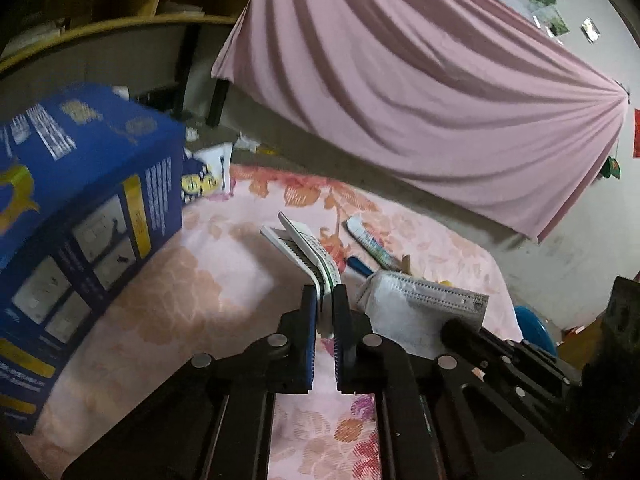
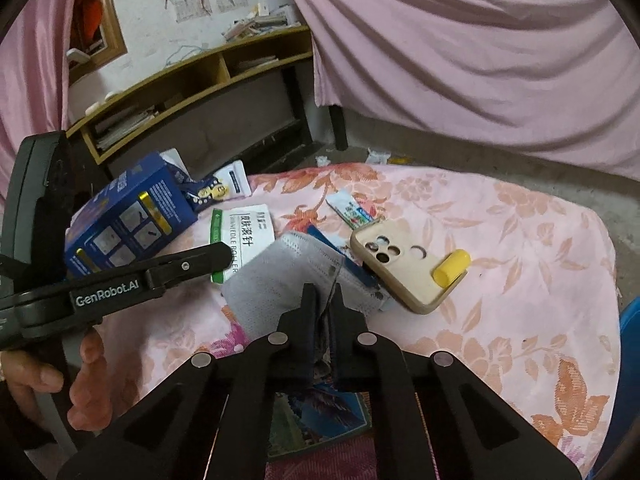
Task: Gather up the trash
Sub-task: 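Close the right tool on the grey face mask and lift it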
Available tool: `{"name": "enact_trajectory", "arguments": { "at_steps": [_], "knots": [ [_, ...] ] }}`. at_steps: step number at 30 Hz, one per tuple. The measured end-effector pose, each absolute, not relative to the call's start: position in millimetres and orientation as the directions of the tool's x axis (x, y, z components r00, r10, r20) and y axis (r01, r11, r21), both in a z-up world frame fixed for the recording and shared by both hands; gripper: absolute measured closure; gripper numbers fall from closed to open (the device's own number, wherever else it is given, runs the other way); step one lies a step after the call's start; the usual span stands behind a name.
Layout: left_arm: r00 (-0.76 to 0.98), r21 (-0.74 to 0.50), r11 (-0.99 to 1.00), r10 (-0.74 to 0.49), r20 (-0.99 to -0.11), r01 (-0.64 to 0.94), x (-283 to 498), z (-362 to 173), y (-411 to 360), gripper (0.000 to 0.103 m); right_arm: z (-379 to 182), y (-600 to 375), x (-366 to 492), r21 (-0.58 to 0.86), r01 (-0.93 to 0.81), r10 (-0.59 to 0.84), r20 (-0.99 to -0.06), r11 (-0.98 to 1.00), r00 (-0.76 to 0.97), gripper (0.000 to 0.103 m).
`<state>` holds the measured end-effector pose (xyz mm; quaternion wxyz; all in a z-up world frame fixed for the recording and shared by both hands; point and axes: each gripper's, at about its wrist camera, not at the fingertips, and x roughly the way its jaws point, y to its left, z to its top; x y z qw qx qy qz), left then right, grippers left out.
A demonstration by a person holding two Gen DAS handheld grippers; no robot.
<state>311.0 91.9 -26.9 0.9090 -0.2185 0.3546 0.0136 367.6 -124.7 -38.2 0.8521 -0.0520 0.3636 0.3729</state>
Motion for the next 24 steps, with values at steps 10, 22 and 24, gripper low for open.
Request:
{"name": "enact_trajectory", "arguments": {
  "at_steps": [10, 22, 24],
  "knots": [
    [0.806, -0.298, 0.942, -0.052, -0.589, -0.157, 285, -7, 78, 0.098, -16, -133, 343, 0.115, -0.699, 0.630, -0.551, 0.706, 0.547, 0.101],
    [0.756, -0.264, 0.941, -0.013, -0.655, -0.212, 270, -23, 83, 0.098, -14, -140, 351, 0.167, -0.689, 0.643, -0.561, 0.705, 0.522, 0.072],
    [0.752, -0.265, 0.939, -0.010, -0.659, -0.219, 265, -25, 87, 0.098, -13, -139, 353, 0.201, -0.697, 0.667, -0.552, 0.689, 0.500, 0.056]
  ]
}}
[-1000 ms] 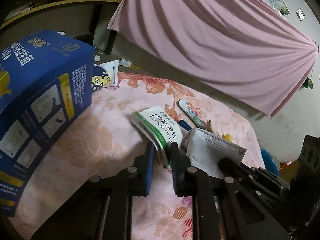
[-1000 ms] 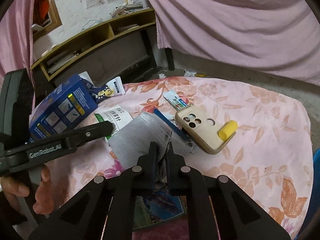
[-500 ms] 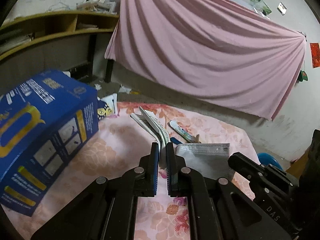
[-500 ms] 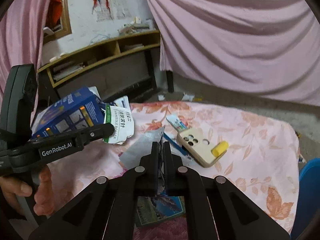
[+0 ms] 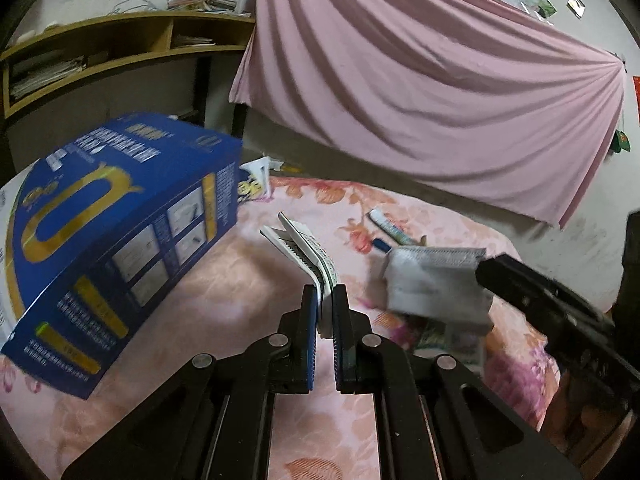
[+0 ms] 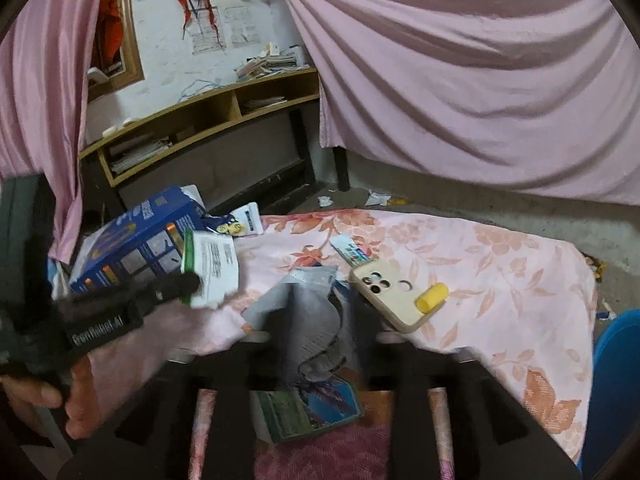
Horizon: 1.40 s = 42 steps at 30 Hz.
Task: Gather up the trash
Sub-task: 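Close the right tool on the grey face mask and lift it, then carry packet and mask over the blue bucket and open both tools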
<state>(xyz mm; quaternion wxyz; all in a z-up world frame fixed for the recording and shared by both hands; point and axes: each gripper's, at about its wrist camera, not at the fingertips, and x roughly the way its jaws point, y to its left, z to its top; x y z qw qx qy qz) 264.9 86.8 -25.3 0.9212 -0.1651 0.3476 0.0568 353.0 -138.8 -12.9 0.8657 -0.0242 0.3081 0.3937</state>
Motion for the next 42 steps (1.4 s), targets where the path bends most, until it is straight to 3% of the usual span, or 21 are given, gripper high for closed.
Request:
{"name": "enact_trajectory", "arguments": {
  "at_steps": [6, 10, 18, 24, 26, 31, 42],
  "knots": [
    [0.742, -0.281, 0.931, -0.016, -0.670, -0.234, 252, -30, 98, 0.098, -21, -113, 364, 0.200, -0.721, 0.659, -0.612, 0.664, 0.437, 0.054],
    [0.739, -0.294, 0.926, -0.026, -0.673, -0.235, 250, -31, 102, 0.098, -38, -97, 369, 0.201, -0.742, 0.639, -0.675, 0.640, 0.369, 0.038],
    [0.737, -0.299, 0.926, -0.035, -0.675, -0.229, 250, -31, 102, 0.098, -51, -86, 371, 0.175, -0.745, 0.594, -0.729, 0.643, 0.341, 0.039],
    [0.754, -0.274, 0.938, -0.021, -0.657, -0.213, 249, -27, 96, 0.098, -52, -85, 370, 0.159, -0.748, 0.584, -0.734, 0.644, 0.347, 0.078],
    [0.769, -0.255, 0.946, -0.010, -0.640, -0.200, 247, -23, 90, 0.098, -49, -88, 368, 0.161, -0.747, 0.597, -0.716, 0.645, 0.362, 0.084],
    [0.802, -0.232, 0.957, 0.001, -0.598, -0.174, 244, -11, 77, 0.098, -33, -103, 357, 0.159, -0.751, 0.652, -0.631, 0.640, 0.422, 0.089],
    [0.906, -0.186, 0.980, -0.023, -0.424, -0.063, 244, 40, 25, 0.098, 19, -168, 326, 0.140, -0.732, 0.733, -0.304, 0.667, 0.609, 0.089]
  ]
}}
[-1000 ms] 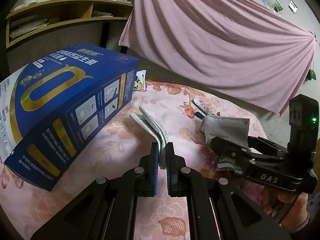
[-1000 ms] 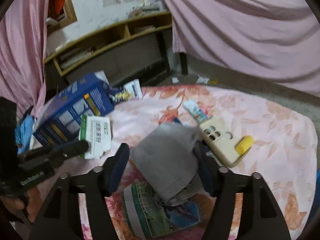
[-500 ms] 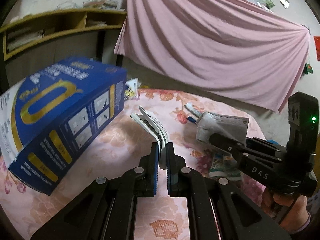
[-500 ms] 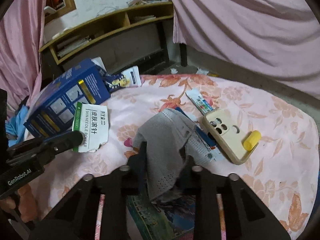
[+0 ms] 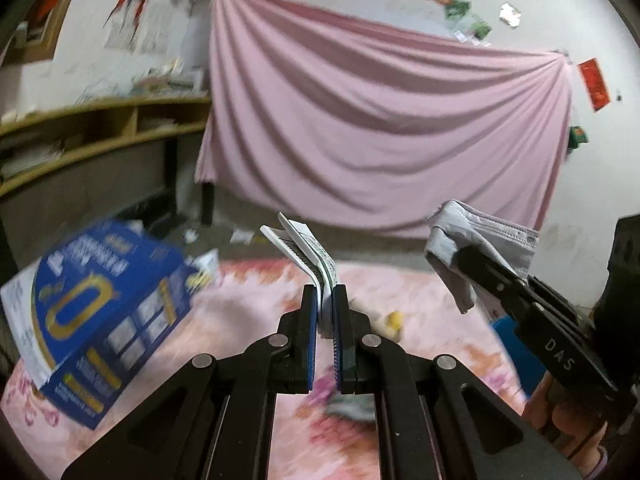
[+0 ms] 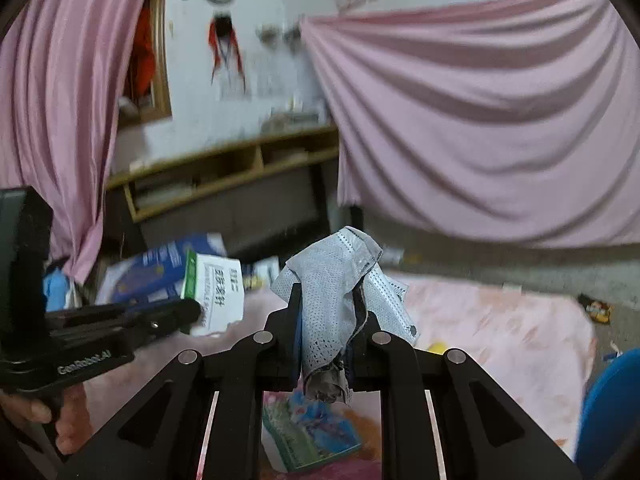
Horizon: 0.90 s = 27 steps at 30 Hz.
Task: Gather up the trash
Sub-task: 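Carry packet and mask over the blue bucket and open both tools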
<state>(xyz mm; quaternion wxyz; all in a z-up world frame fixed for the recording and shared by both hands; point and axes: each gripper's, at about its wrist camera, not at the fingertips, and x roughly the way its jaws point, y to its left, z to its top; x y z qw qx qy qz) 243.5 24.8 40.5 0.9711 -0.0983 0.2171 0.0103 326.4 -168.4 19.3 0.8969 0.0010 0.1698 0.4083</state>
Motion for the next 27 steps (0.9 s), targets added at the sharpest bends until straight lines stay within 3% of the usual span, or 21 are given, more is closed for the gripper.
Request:
{"name": "enact_trajectory", "arguments": {
  "at_steps": [8, 15, 21, 27],
  "knots": [
    [0.958, -0.102, 0.989, -0.129, -0.257, 0.106, 246, 85, -40, 0.098, 56, -233, 307, 0.106, -0.639, 0.647, -0.082, 0.762, 0.758, 0.089],
    [0.947, -0.030, 0.969, -0.247, -0.204, 0.246, 256, 103, -107, 0.098, 71, -296, 291, 0.095, -0.509, 0.509, 0.033, 0.855, 0.860, 0.089],
    [0.908, -0.017, 0.935, -0.348, -0.234, 0.354, 271, 102, -169, 0.098, 66, -357, 290, 0.145, -0.401, 0.401, 0.027, 0.905, 0.916, 0.089],
    [0.846, -0.074, 0.901, -0.429, -0.316, 0.428, 295, 93, -214, 0.098, 54, -406, 301, 0.230, -0.278, 0.300, -0.063, 0.933, 0.952, 0.089]
  ]
}}
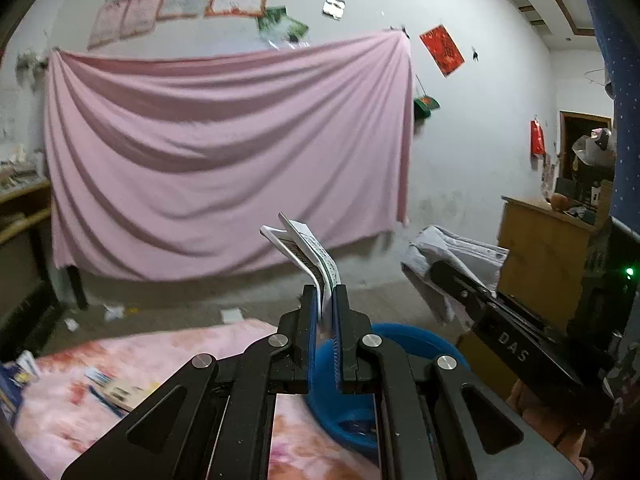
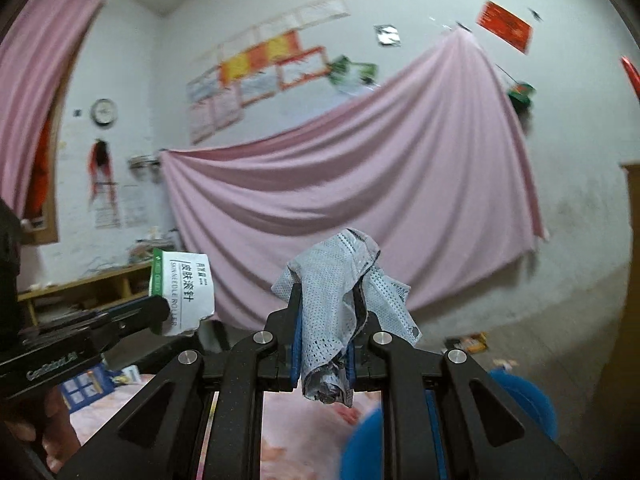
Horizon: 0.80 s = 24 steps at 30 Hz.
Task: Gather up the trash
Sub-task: 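Carry packet and mask over the blue bucket and open both tools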
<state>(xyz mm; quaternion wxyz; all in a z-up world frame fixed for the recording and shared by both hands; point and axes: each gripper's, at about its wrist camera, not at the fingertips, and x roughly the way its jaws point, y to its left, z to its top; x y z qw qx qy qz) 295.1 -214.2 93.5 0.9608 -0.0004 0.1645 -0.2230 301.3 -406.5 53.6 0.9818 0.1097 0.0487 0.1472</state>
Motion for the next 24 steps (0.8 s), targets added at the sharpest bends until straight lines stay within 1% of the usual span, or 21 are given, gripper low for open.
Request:
{"name": "enact_trajectory", "arguments": {
  "at_steps": [5, 8, 10, 12, 13, 15, 17, 18, 21, 24],
  "knots": [
    [0.794, -0.117, 0.882, -0.463, -0.394, 0.457, 315, 86, -240, 0.098, 44, -431, 315, 0.268, -0.215, 0.264, -0.165, 0.939, 0.950, 0.088],
    [0.741, -0.145, 0.868, -0.483, -0.466, 0.475, 328, 77, -252, 0.097, 34, -441, 329, 0.285, -0.179, 0.253, -0.246, 0.941, 0.936, 0.088],
    [0.710, -0.178, 0.864, -0.492, -0.504, 0.472, 337, 67, -256, 0.097, 28, -445, 337, 0.294, -0.150, 0.242, -0.310, 0.944, 0.919, 0.084],
    [0.685, -0.206, 0.863, -0.494, -0.535, 0.461, 345, 58, -259, 0.097, 21, -450, 340, 0.316, -0.131, 0.242, -0.343, 0.940, 0.908, 0.083],
    [0.677, -0.216, 0.865, -0.491, -0.549, 0.453, 349, 53, -259, 0.097, 18, -452, 343, 0.325, -0.122, 0.244, -0.368, 0.938, 0.897, 0.079],
    [0.662, -0.236, 0.867, -0.489, -0.568, 0.438, 356, 49, -259, 0.097, 13, -455, 346, 0.332, -0.104, 0.239, -0.397, 0.938, 0.886, 0.073],
    [0.654, -0.250, 0.869, -0.489, -0.577, 0.428, 358, 47, -253, 0.096, 8, -458, 348, 0.344, -0.088, 0.236, -0.419, 0.935, 0.877, 0.072],
    [0.653, -0.252, 0.869, -0.488, -0.579, 0.426, 359, 47, -253, 0.095, 7, -459, 349, 0.347, -0.084, 0.236, -0.426, 0.934, 0.873, 0.069],
    [0.654, -0.250, 0.871, -0.484, -0.581, 0.423, 359, 46, -251, 0.095, 6, -465, 351, 0.354, -0.064, 0.226, -0.438, 0.933, 0.870, 0.062],
    [0.657, -0.246, 0.873, -0.480, -0.582, 0.420, 356, 44, -246, 0.095, 6, -465, 349, 0.358, -0.058, 0.223, -0.439, 0.932, 0.870, 0.059]
  ]
}}
